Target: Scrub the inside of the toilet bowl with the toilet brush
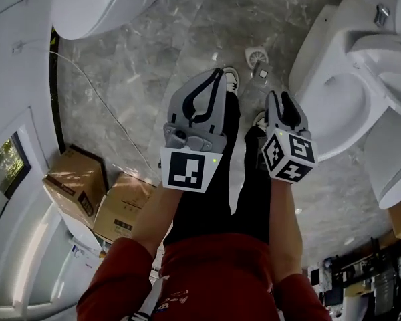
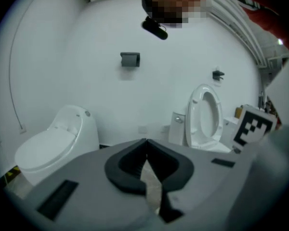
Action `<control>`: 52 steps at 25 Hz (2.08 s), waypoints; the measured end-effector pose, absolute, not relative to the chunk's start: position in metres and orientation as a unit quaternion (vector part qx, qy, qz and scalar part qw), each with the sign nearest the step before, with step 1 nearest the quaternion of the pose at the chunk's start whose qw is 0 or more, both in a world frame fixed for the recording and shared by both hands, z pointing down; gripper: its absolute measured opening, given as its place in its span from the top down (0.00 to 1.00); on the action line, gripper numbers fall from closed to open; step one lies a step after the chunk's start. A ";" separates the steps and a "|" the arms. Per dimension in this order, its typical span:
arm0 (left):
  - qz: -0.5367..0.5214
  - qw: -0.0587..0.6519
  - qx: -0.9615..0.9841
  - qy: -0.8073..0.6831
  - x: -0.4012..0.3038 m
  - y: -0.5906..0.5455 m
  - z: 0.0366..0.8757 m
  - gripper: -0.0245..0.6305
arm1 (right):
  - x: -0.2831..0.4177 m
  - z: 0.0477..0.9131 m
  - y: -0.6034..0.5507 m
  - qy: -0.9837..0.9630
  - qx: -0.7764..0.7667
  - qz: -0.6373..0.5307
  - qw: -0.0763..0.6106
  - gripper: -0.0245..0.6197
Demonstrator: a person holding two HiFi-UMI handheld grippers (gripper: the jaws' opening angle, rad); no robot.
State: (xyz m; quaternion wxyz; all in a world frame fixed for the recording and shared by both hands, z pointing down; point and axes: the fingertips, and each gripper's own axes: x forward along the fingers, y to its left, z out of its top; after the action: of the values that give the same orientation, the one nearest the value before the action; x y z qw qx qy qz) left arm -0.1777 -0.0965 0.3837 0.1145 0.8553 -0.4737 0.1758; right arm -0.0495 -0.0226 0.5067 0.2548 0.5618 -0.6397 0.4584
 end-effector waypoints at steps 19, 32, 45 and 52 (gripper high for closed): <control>0.176 0.186 0.866 -0.430 -0.177 -0.159 0.509 0.96 | -0.058 0.749 -0.016 -0.420 0.541 0.609 0.399 0.58; 0.189 0.172 0.879 -0.404 -0.168 -0.152 0.495 0.96 | -0.052 0.745 0.015 -0.413 0.558 0.611 0.379 0.70; 0.186 0.116 0.922 -0.319 -0.101 -0.100 0.359 0.96 | -0.042 0.473 0.055 -0.537 0.577 0.570 0.229 0.71; 0.161 0.044 0.951 -0.259 -0.001 -0.052 0.274 0.96 | 0.057 0.345 0.110 -0.538 0.654 0.511 0.147 0.71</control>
State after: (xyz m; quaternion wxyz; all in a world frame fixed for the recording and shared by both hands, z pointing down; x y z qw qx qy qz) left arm -0.0009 -0.0519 0.2739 0.0444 0.9513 -0.2593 0.1609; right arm 0.0575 0.1099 0.3451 0.1466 0.6542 -0.5382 0.5108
